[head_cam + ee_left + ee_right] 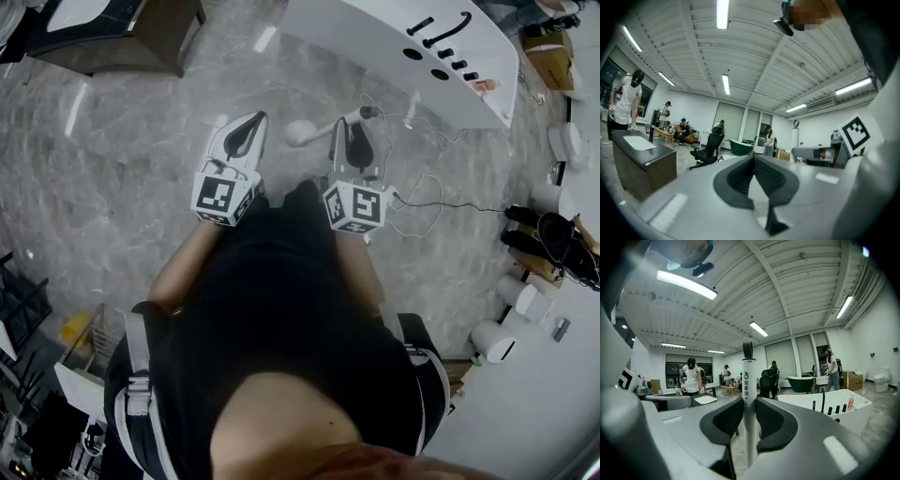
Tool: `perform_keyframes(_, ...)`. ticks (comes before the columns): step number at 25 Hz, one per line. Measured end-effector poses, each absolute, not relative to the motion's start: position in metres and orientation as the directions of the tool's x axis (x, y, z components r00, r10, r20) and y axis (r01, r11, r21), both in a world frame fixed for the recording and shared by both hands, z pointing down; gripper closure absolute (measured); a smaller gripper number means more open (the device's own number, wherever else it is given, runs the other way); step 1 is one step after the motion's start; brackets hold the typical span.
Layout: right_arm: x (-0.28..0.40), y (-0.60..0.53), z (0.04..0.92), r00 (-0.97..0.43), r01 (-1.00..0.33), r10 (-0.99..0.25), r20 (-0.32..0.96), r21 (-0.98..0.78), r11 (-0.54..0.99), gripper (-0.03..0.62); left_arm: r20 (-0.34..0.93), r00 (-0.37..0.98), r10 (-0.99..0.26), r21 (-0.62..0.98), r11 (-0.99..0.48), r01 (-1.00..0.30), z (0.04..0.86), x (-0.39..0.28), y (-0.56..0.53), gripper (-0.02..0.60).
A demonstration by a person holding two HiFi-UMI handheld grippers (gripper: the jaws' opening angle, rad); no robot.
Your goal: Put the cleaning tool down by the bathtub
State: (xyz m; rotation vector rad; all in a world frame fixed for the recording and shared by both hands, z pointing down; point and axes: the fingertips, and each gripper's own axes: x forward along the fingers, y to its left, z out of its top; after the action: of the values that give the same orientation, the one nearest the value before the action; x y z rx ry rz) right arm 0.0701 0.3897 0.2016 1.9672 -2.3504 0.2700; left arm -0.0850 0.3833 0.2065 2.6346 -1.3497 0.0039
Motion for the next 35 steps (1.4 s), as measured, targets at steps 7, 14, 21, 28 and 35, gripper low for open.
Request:
perform_keyframes(7,0.056,0.378,0.201,-0.189,-0.980,-0.968,0.166,-0.094,0.176,0.505,0.100,0.580,-0.808,0.182,-0.558,-0.809,0.215,-0.100,0.371,0.572)
perform_keyframes(14,0.057,0.339,0.207,-0.202,-0.977,-0.967,0.156,-0.099,0.188,0.505,0.056,0.536,-0.842,0.156,-0.523,-0.838,0.205,-0.104,0.333,0.572)
perform_keyframes(21,0.076,0.280,0.210,-0.221,-0.973,-0.963,0.154,-0.109,0.205,0.505,0.067,0.538,-0.840,0.140,-0.526,-0.839,0.207,-0.075,0.273,0.572)
perform_keyframes(28,0.103,0.202,0.218,-0.245,-0.966,-0.955,0.164,-0.122,0.227,0.505,0.076,0.528,-0.846,0.126,-0.517,-0.846,0.208,-0.040,0.203,0.574)
perform_keyframes(35,0.125,0.141,0.227,-0.295,-0.953,-0.941,0.164,-0.124,0.277,0.505,0.107,0.487,-0.867,0.148,-0.470,-0.870,0.221,-0.019,0.148,0.574)
